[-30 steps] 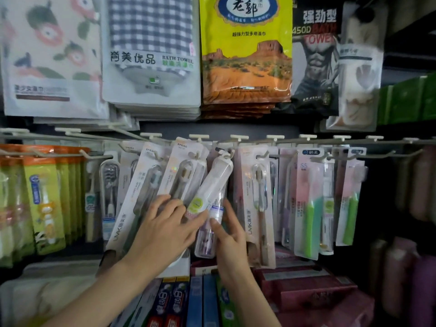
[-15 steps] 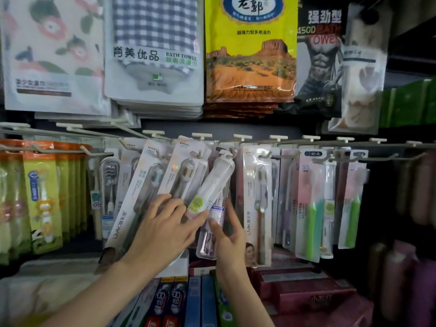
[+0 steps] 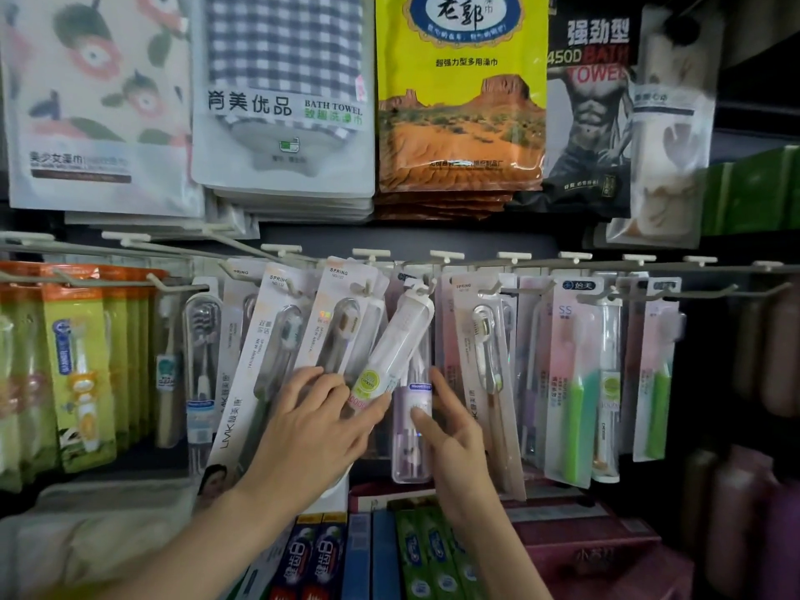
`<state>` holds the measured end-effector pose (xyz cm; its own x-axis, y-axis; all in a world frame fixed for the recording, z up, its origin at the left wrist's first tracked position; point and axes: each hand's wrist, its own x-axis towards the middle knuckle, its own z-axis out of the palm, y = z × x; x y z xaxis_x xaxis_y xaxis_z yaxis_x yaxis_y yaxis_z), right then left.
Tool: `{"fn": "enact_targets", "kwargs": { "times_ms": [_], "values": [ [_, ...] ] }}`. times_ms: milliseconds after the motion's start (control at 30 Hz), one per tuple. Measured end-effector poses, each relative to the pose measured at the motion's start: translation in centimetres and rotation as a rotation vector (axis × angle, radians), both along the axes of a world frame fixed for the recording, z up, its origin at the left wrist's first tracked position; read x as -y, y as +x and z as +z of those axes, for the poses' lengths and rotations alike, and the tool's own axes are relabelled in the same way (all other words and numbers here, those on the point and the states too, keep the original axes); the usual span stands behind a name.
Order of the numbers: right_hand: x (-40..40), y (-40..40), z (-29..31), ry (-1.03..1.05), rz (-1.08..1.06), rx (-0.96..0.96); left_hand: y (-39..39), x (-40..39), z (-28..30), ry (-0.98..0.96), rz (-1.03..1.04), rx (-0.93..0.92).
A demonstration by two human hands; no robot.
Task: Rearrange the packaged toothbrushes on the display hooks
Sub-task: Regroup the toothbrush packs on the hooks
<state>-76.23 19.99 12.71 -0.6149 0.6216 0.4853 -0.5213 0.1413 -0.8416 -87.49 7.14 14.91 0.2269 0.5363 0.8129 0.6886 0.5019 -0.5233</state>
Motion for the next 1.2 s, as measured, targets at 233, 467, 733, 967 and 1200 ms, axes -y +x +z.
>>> {"fn": "enact_targets", "kwargs": {
  "times_ms": [233,467,733,967,1200],
  "values": [
    [0.1,0.2,0.3,-0.006,-0.011,-0.012,0.4,0.1,-0.1,-0.002,0.011,0.026],
    [0.6,-1.1,0.2,0.223,-0.35,0.065,0.4,-0.1,-0.1,-0.006,0.015,0.037],
    [0.8,-0.1,0.9,-0.248,0.249,-0.107,0.4,-0.2,-0.2,0.007,0.005,0.034],
    [0.7,0.5,1.1,-0.222,0.163,-0.061,0.4,0.1,-0.2,-0.013,0.027,0.048],
    [1.1,0.3,-0.7,0.0,0.06,0.11,2.9,-0.3,-0.3,0.027,-0.029,0.317]
  ]
}}
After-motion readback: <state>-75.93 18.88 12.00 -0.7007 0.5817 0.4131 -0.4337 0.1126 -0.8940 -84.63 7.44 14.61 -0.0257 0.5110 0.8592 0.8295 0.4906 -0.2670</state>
